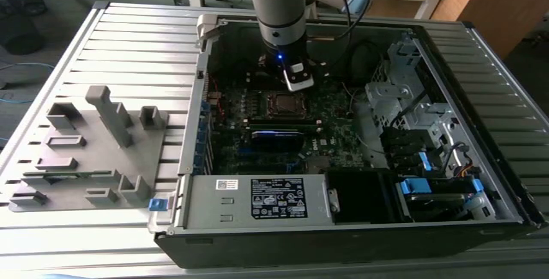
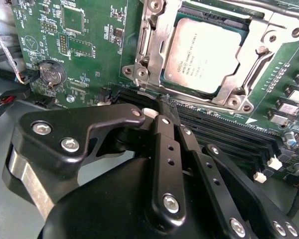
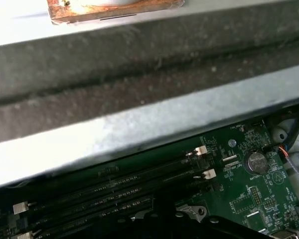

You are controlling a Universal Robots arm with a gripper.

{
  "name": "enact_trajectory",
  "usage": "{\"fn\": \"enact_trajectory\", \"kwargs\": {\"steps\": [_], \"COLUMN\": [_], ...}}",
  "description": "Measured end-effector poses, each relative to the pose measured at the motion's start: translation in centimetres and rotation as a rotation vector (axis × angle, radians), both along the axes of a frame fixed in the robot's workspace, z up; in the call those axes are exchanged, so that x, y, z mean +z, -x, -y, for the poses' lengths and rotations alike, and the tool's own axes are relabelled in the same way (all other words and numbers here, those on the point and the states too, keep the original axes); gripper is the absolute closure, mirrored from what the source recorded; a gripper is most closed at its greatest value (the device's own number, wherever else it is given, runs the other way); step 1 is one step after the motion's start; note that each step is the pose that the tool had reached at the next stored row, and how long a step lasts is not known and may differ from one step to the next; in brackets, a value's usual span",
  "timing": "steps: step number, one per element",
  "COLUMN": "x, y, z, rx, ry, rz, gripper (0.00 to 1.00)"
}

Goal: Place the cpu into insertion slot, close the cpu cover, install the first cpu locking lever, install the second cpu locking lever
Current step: 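Install the first cpu locking lever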

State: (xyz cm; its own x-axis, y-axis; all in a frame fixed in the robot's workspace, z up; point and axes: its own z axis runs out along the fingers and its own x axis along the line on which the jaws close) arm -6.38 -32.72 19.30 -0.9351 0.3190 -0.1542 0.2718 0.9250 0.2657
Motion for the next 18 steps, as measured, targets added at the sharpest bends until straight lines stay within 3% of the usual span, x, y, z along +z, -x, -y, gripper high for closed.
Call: {"fn": "enact_trajectory", "kwargs": {"steps": [18], "x": [-0.07], "y": [0.0], "z": [0.03], "rx": [0.0], "ry": [0.0086], "rz": [0.0001], "gripper": [0.89]}}
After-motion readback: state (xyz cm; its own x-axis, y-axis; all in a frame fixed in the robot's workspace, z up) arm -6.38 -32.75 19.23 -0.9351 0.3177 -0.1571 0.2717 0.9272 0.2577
